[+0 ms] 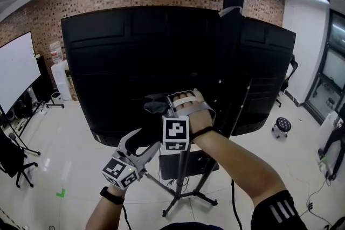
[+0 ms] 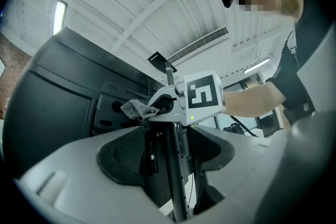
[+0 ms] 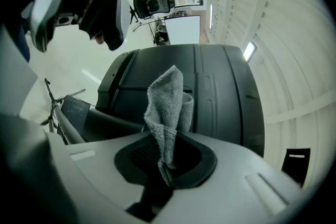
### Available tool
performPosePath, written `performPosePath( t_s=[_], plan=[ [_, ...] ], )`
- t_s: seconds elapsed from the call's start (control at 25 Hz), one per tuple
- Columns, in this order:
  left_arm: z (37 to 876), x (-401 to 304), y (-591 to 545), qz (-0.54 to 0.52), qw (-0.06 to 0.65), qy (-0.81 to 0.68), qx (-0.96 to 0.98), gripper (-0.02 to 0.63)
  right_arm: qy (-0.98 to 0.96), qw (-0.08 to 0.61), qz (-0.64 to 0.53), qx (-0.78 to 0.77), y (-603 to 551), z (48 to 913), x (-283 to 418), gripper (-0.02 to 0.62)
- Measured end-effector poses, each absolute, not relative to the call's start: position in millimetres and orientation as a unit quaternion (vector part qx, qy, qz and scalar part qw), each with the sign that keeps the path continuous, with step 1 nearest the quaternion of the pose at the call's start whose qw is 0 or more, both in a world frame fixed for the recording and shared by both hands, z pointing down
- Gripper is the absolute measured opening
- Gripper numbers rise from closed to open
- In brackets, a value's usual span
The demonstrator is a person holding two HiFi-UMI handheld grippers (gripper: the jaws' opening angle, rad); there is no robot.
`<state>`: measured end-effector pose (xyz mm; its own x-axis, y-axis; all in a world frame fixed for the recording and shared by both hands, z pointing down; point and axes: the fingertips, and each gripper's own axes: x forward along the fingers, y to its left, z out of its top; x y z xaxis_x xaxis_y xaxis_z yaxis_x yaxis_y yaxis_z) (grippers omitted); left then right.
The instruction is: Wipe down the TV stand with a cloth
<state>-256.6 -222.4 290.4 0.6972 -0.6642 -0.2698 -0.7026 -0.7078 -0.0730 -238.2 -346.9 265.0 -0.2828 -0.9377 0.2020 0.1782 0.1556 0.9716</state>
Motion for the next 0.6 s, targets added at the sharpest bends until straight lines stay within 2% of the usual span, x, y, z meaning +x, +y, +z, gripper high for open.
performPosePath(
  t_s=[0.32,0.6],
  plan=[
    [279.5,-235.3,-220.1,0.109,0.099,0.368,-0.918,0.291,-0.687,0.376,-0.514,0.349,-305.7,225.2,-213.9,0.043],
    [270.1,-203.2,-224.3,0.108,0.11,0.36,-0.92,0.291,-0.691,0.333,-0.521,0.375,-294.6,188.9,-164.8,0.043]
  ],
)
